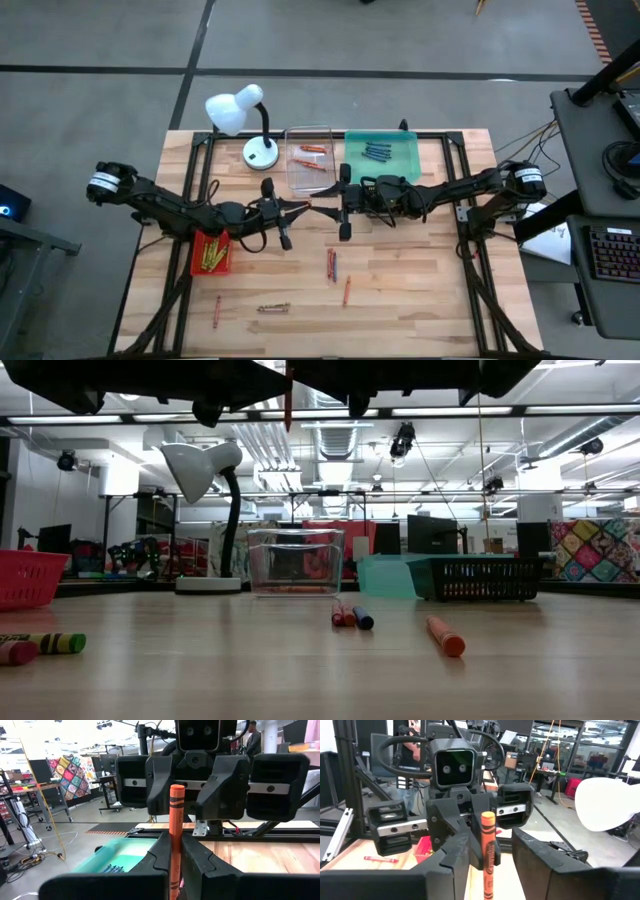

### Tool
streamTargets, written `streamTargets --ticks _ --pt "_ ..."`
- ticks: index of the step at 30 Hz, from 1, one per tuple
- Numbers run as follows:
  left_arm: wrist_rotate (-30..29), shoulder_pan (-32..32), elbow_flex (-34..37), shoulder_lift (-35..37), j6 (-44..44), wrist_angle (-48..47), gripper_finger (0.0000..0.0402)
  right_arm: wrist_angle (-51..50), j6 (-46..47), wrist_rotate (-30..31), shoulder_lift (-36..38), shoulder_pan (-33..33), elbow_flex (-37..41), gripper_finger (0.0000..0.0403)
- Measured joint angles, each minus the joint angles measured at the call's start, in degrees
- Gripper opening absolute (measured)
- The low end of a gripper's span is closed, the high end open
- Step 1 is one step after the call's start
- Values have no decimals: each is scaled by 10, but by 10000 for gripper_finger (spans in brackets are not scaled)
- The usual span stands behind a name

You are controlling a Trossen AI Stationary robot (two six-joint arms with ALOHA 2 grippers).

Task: Sort crayons
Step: Put the orange crayon into the transparent bin

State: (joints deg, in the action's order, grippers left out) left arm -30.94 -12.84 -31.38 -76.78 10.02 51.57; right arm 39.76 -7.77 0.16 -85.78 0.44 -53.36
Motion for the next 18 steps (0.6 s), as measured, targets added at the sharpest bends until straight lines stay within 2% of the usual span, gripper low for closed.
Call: streamTargets --ticks 7,18 --pt "1 5 -5 0 0 4 0 28 -3 0 -7 -10 0 138" --pt "-6 6 -6 0 0 -2 0 39 -39 -2 -69 -12 -44 106"
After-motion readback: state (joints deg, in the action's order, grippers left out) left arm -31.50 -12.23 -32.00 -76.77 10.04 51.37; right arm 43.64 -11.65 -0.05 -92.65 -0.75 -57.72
